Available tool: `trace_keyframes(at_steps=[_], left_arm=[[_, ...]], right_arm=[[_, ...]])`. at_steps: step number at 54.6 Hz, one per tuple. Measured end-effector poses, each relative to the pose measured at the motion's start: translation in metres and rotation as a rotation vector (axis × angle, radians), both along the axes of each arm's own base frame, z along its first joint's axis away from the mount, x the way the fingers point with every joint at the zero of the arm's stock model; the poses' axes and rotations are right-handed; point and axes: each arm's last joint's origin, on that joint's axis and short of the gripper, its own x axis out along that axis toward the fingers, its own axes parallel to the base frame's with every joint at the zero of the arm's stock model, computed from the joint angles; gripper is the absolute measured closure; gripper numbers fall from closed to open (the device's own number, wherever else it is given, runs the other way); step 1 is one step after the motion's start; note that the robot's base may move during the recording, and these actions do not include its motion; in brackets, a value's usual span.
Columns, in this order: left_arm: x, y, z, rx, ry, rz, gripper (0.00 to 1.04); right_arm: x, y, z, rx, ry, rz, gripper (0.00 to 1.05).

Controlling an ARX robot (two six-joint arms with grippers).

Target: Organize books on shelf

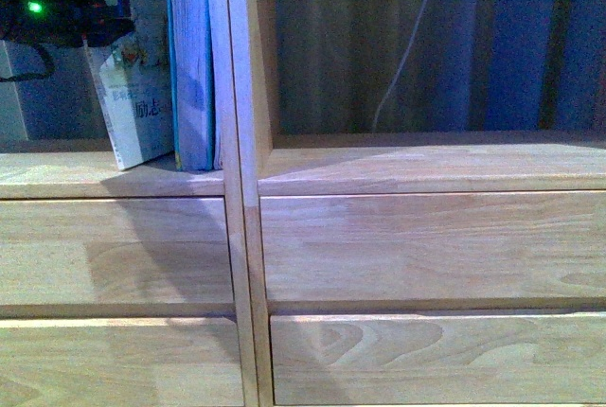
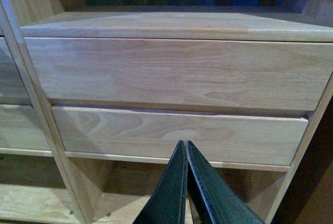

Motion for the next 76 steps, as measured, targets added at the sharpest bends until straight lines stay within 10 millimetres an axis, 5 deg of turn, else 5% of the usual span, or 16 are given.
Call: trace_keyframes(at_steps=[14, 22, 46, 76], left_arm=[[0.003, -0.030, -0.011, -0.007, -0.024, -0.001, 0.98], [0.006, -0.045, -0.035, -0.024, 0.031, 0.014, 0.67], [0.000, -0.047, -0.063, -0.011, 0.105, 0.045, 0.07], [-0.037, -0.047, -0.064, 0.008, 0.151, 0.022, 0.08]], right_arm=[[-0.012, 0.000, -0.004, 0.000, 0.016, 0.000, 1.02], [-0.013, 0.000, -0.003, 0.000, 0.007, -0.001, 1.02], [-0.013, 0.000, -0.003, 0.000, 0.006, 0.000, 1.02], [-0.013, 0.000, -0.003, 0.000, 0.006, 0.000, 1.02]])
